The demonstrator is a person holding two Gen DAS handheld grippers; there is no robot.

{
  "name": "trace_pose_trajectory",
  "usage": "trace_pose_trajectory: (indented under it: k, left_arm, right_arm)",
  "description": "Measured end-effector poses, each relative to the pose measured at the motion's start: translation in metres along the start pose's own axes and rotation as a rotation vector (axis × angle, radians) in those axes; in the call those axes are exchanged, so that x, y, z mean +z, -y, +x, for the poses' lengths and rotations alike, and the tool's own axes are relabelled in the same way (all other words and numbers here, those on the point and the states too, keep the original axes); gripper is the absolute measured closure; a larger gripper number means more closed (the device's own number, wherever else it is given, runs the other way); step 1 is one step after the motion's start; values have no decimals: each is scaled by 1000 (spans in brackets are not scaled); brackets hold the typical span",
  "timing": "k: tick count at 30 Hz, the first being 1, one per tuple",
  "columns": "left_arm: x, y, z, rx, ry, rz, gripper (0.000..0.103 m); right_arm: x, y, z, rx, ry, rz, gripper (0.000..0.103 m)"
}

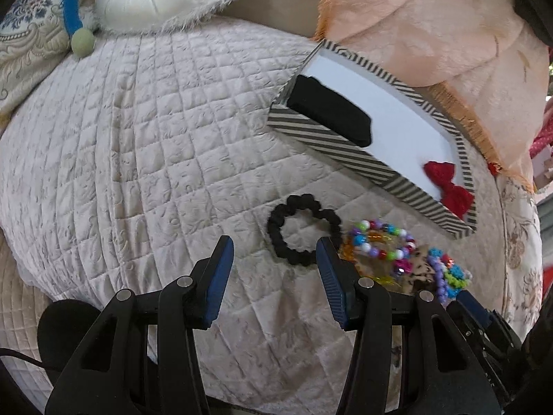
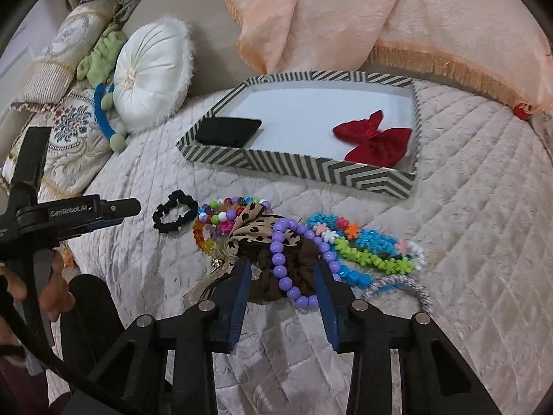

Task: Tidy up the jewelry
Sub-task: 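Grasp the black beaded hair tie with the left gripper while the right gripper grasps the purple bracelet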

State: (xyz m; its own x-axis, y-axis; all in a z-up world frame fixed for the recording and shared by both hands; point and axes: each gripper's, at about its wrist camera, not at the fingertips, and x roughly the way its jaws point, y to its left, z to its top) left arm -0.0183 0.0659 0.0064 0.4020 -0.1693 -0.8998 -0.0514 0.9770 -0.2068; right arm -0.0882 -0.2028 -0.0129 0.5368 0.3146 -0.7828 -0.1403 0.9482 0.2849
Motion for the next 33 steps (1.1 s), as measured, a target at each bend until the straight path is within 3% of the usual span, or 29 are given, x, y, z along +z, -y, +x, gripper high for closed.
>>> trace_pose_trajectory:
  k: [10,14,17,18,19,20,22,33]
  left_arm:
    - [6,-2,27,7,-46,3,52]
    - [9,-2,42,43,-60,4,52]
    - [11,-1,50,59,-42,14,53]
    - [11,1,51,59,-30,18,55]
    - [11,2,50,52,-11,23,76]
    - [12,4,50,45,-12,30,86]
    - [14,2,51,12,-21,20,92]
    - [20,10,13,-62,38,50,95]
  right_arm:
    - [5,2,32,39,-55,-24,85]
    - [4,9,27,84,-48,-1,94]
    - [3,14,15,120,-33,26,94]
    - [3,15,12,128,-28,31,94]
    - [3,17,6,142,-21,40,94]
    - [3,18,3,149,-14,47,94]
    - [5,21,-10,176,8,63,94]
    - [17,25,-64,229,128,95,94]
